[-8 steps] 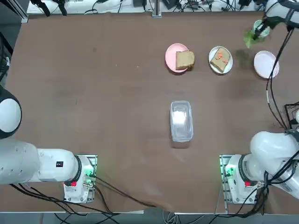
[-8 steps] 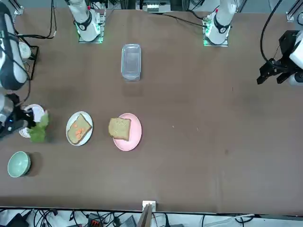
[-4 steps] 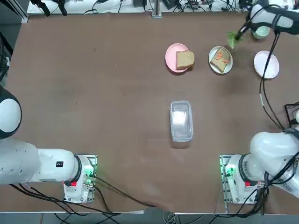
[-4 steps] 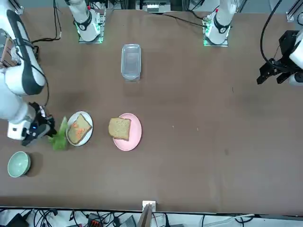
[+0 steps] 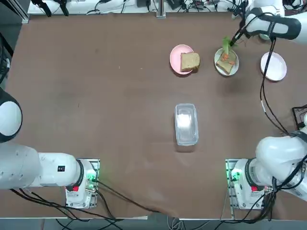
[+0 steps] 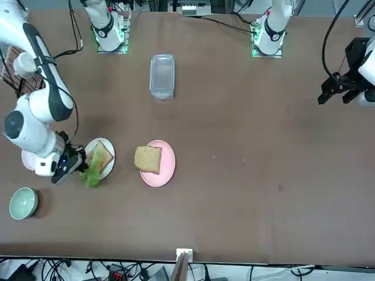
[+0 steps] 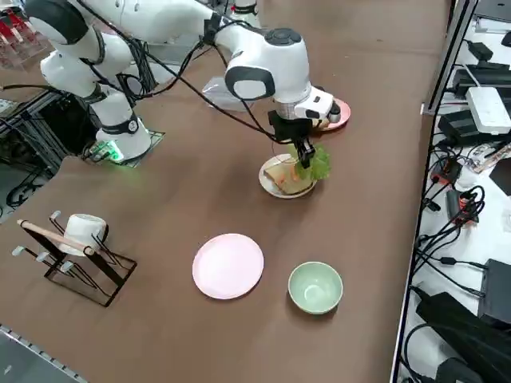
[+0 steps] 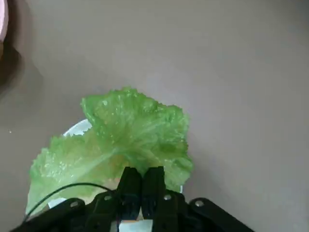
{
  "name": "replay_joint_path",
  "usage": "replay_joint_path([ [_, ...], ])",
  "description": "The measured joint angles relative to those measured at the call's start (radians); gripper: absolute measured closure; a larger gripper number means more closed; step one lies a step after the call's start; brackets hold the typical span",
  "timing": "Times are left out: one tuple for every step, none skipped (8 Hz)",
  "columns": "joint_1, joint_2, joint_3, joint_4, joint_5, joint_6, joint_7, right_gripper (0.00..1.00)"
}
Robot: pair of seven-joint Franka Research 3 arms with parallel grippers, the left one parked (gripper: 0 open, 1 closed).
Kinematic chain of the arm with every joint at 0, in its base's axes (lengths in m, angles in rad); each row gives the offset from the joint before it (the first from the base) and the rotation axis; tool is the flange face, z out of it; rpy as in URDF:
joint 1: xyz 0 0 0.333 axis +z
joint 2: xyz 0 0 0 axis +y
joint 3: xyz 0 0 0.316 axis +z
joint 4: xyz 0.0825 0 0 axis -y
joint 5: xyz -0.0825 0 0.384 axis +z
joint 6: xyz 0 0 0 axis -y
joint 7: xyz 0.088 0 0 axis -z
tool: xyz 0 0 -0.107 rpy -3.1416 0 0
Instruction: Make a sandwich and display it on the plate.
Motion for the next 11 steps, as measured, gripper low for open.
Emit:
replay_joint_path([
  [-0.003,0.0,-0.005,-0.026,-0.015,0.015,0.014,0.96],
  [-0.006,0.0,-0.008,-0.043,-0.024,0.02,0.029,0.96],
  [-0.007,0.0,-0.012,-0.053,-0.038,0.021,0.047,0.96],
  [-0.009,0.0,-0.017,-0.061,-0.053,0.021,0.067,0.96],
  [-0.01,-0.001,-0.02,-0.066,-0.06,0.021,0.086,0.96],
  [-0.01,-0.002,-0.021,-0.071,-0.066,0.021,0.107,0.96],
  [-0.01,-0.002,-0.021,-0.075,-0.076,0.021,0.119,0.96],
  [-0.01,-0.003,-0.023,-0.079,-0.084,0.021,0.124,0.95],
  [-0.01,-0.003,-0.024,-0.081,-0.086,0.021,0.128,0.82],
  [-0.01,-0.003,-0.025,-0.081,-0.087,0.021,0.143,0.65],
  [-0.01,-0.004,-0.025,-0.081,-0.091,0.02,0.159,0.47],
])
